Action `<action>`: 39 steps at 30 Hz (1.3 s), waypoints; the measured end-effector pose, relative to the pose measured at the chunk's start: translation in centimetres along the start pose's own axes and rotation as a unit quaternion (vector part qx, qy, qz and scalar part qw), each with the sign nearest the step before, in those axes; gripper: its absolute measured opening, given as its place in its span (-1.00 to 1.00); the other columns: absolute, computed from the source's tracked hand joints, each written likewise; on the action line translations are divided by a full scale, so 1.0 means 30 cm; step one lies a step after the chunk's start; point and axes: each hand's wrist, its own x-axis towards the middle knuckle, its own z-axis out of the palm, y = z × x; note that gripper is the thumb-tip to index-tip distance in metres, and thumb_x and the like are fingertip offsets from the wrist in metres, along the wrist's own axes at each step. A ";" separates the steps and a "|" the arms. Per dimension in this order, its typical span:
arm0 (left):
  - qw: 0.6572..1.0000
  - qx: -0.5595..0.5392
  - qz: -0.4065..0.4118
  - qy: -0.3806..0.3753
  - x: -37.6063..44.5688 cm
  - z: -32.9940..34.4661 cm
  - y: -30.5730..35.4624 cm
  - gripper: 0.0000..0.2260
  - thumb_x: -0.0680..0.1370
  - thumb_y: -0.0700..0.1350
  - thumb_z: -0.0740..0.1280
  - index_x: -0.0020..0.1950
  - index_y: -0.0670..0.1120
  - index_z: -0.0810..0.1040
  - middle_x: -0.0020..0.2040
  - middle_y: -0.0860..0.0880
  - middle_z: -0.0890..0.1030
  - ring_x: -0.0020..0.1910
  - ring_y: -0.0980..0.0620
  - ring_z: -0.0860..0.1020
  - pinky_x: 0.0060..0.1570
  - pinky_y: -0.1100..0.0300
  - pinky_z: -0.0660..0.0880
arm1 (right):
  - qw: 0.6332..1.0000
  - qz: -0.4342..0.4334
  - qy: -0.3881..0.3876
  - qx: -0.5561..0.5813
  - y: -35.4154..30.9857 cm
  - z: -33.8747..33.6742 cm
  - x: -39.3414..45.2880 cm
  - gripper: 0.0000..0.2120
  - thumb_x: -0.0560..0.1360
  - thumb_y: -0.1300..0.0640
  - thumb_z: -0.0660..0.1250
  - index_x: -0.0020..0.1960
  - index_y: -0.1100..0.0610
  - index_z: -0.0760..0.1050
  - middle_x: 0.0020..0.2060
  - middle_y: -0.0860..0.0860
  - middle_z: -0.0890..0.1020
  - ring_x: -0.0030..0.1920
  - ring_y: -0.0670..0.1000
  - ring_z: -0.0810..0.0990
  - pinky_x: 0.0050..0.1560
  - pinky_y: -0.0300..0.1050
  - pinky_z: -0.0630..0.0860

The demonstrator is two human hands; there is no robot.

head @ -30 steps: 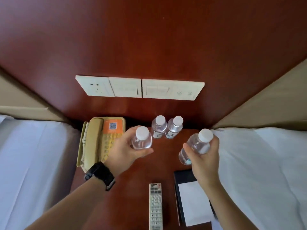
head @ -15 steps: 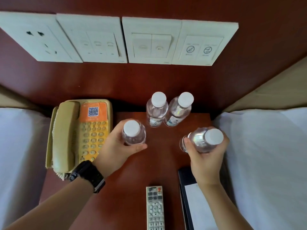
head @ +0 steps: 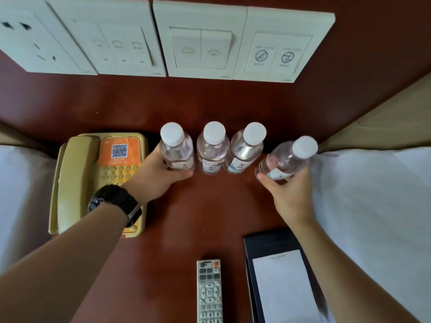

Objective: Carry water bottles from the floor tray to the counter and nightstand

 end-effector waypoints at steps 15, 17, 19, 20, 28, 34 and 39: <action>0.995 0.051 -0.076 -0.031 0.069 0.009 0.007 -0.62 0.27 -0.34 0.55 0.06 -0.18 0.64 0.05 -0.16 0.70 0.12 -0.14 0.64 0.26 -0.17 0.50 | 0.997 0.017 -0.045 -0.060 0.078 0.063 0.104 -0.15 0.05 -0.30 0.61 0.25 -0.02 0.47 0.12 -0.10 0.64 0.18 -0.08 0.61 0.17 0.05 0.59; 0.996 0.045 -0.077 -0.030 0.065 0.010 0.006 -0.63 0.28 -0.34 0.55 0.06 -0.16 0.65 0.05 -0.15 0.71 0.12 -0.13 0.64 0.25 -0.17 0.51 | 0.996 0.007 -0.061 -0.066 0.076 0.061 0.110 -0.13 0.05 -0.32 0.60 0.27 -0.02 0.48 0.13 -0.11 0.64 0.19 -0.08 0.60 0.18 0.05 0.58; 0.996 0.043 -0.077 -0.025 0.062 0.014 0.004 -0.63 0.29 -0.32 0.55 0.06 -0.13 0.65 0.05 -0.13 0.71 0.13 -0.12 0.64 0.25 -0.16 0.51 | 0.995 -0.003 -0.074 -0.067 0.070 0.057 0.114 -0.18 0.08 -0.26 0.61 0.26 -0.01 0.49 0.12 -0.11 0.65 0.18 -0.11 0.61 0.19 0.05 0.58; 0.996 0.044 -0.076 -0.021 0.060 0.016 0.003 -0.64 0.30 -0.32 0.55 0.07 -0.13 0.65 0.06 -0.13 0.71 0.13 -0.12 0.64 0.25 -0.16 0.51 | 0.994 -0.007 -0.081 -0.071 0.063 0.055 0.114 -0.22 0.09 -0.23 0.61 0.25 -0.02 0.50 0.11 -0.11 0.66 0.16 -0.11 0.61 0.18 0.05 0.58; 0.995 0.053 -0.082 -0.023 0.056 0.021 0.013 -0.65 0.37 -0.41 0.51 0.10 -0.16 0.63 0.08 -0.15 0.70 0.15 -0.13 0.62 0.23 -0.09 0.52 | 0.993 -0.025 -0.092 -0.076 0.063 0.054 0.118 -0.20 0.11 -0.24 0.59 0.28 -0.05 0.47 0.13 -0.14 0.64 0.21 -0.06 0.59 0.20 0.09 0.56; 0.996 0.037 -0.086 -0.007 0.051 0.034 0.012 -0.63 0.37 -0.46 0.48 0.11 -0.19 0.63 0.10 -0.20 0.68 0.18 -0.18 0.60 0.22 -0.08 0.52 | 0.991 -0.021 -0.096 -0.086 0.073 0.060 0.118 -0.12 0.11 -0.32 0.58 0.34 -0.03 0.43 0.16 -0.13 0.62 0.23 -0.06 0.57 0.21 0.08 0.56; 0.996 -0.011 -0.084 0.023 -0.027 0.052 0.071 -0.43 0.35 -0.41 0.53 0.32 -0.13 0.49 0.19 -0.08 0.66 0.19 0.01 0.62 0.23 0.09 0.56 | 0.996 0.005 -0.063 -0.066 0.016 0.037 0.066 0.10 -0.01 -0.29 0.62 0.42 -0.10 0.23 0.34 -0.08 0.47 0.38 -0.01 0.43 0.37 0.17 0.41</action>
